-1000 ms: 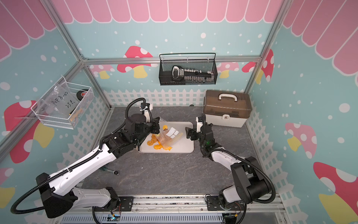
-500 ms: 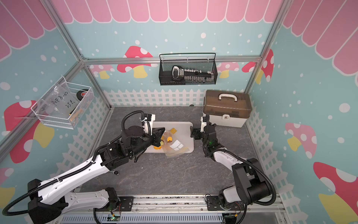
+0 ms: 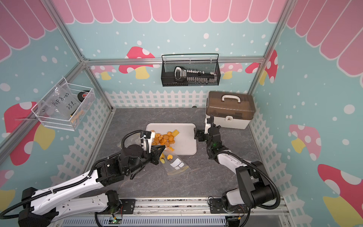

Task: Pour cookies out of the ziploc bag
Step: Place the ziploc bag at the center of the board.

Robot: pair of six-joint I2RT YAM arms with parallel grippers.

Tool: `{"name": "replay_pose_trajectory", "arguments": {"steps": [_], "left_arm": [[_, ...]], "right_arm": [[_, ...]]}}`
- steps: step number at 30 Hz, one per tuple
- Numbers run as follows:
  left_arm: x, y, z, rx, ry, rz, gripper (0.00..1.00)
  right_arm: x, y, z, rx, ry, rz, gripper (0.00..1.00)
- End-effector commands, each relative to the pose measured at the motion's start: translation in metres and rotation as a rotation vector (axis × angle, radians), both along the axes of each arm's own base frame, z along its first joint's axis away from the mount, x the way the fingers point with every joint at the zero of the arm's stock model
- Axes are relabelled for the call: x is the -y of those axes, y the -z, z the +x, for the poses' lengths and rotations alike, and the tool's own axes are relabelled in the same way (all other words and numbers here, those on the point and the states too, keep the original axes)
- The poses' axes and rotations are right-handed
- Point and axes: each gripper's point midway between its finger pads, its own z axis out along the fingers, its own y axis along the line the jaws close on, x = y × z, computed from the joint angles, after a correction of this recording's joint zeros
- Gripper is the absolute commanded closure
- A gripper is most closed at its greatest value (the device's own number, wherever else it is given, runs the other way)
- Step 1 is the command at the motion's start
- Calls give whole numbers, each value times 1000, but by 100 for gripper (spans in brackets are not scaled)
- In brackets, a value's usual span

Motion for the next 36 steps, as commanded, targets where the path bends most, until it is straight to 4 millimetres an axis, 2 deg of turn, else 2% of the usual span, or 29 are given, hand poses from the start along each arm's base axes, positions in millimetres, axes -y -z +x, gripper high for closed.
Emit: {"name": "replay_pose_trajectory", "arguments": {"steps": [1, 6, 11, 17, 20, 24, 29, 32, 36], "left_arm": [[-10, 12, 8, -19, -98, -22, 100], [-21, 36, 20, -47, -174, 29, 95], [-34, 80, 36, -136, -229, 65, 93], [-40, 104, 43, -182, -244, 78, 88], [-40, 110, 40, -202, -226, 87, 85], [-50, 119, 40, -211, -248, 101, 76], [-69, 123, 48, -216, -291, 76, 61], [-77, 115, 53, -188, -304, 62, 49], [-84, 91, 58, -71, -299, 99, 42]], "right_arm": [[1, -2, -2, 8, -4, 7, 9], [0, -1, -1, 4, -10, 10, 9], [-1, 0, -1, 0, -15, 11, 9], [-1, 0, -1, 1, -18, 12, 9], [-1, 0, -1, 1, -18, 13, 9], [-3, 0, -1, -2, -26, 18, 9], [-7, 0, -1, -7, -44, 30, 9], [-8, -1, -1, -8, -53, 35, 9], [-11, -2, -4, -17, -73, 36, 9]]}}
